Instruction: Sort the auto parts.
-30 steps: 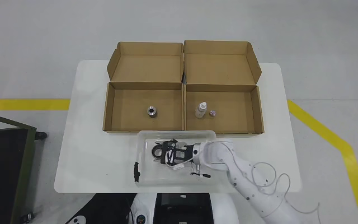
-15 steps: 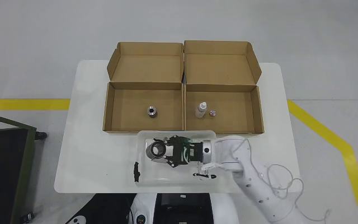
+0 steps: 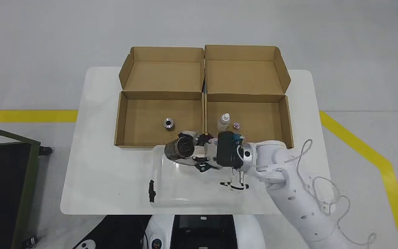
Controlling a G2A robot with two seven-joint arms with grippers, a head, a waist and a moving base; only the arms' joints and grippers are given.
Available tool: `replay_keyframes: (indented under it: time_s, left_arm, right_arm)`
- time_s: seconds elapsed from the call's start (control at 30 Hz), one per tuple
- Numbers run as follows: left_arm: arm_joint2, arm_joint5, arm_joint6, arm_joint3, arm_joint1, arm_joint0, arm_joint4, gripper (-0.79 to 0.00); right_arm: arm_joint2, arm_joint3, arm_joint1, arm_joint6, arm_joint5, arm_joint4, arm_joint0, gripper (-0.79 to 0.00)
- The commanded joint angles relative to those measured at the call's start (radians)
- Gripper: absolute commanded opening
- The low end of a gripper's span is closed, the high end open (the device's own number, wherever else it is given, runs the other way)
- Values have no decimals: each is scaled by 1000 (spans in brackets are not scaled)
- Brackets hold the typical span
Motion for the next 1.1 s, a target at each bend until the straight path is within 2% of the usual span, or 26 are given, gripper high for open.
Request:
replay_keyframes:
  time_s: [0.0, 0.5, 1.07]
  left_arm:
    - [0, 0, 0, 0, 0, 0, 0, 0]
    - [0, 0, 0, 0, 0, 0, 0, 0]
    - [0, 0, 0, 0, 0, 0, 0, 0]
  right_arm:
    - [16, -12, 2, -2, 4, 22, 6, -785]
    - [160, -128, 20, -28, 68, 110, 11, -785]
    - [232, -157, 30, -95, 73, 177, -2, -785]
